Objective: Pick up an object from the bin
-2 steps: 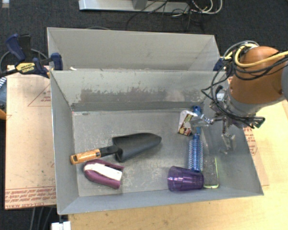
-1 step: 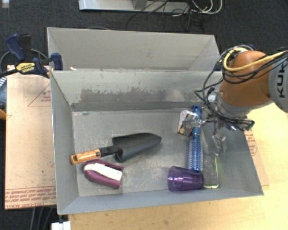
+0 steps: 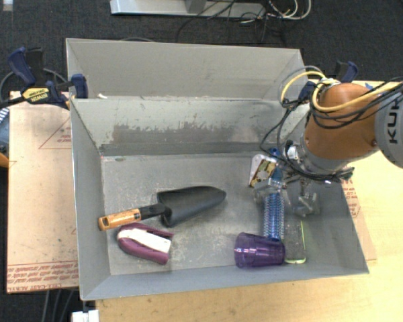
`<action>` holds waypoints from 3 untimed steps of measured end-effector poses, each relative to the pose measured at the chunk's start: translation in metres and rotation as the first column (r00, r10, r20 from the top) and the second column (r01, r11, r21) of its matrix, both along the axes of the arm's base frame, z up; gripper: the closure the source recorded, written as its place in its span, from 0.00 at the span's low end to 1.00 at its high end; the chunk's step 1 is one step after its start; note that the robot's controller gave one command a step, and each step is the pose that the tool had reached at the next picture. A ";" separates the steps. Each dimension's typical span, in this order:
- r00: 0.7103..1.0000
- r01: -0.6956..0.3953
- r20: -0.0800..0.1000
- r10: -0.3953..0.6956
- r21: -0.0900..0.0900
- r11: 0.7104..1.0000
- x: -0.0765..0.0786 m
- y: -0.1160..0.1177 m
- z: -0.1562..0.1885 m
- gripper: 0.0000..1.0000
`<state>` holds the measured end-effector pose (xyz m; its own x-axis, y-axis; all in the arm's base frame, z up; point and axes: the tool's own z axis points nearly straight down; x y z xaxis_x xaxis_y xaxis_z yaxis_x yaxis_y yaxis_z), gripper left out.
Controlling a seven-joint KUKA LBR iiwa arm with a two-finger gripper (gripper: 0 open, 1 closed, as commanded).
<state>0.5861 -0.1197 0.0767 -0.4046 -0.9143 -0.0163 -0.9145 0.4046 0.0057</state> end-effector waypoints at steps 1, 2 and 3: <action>0.990 -0.138 0.000 0.138 -0.008 0.990 0.013 -0.001 -0.008 1.00; 0.990 -0.138 0.000 0.138 -0.008 0.990 0.013 -0.001 -0.008 1.00; 0.991 -0.137 -0.001 0.137 -0.007 0.990 0.013 -0.001 -0.004 1.00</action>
Offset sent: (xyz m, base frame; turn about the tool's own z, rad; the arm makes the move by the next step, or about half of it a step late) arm 0.0000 0.0000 0.0000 0.0000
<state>0.5989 -0.1208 0.0729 -0.2752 -0.9613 -0.0096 -0.9614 0.2752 0.0037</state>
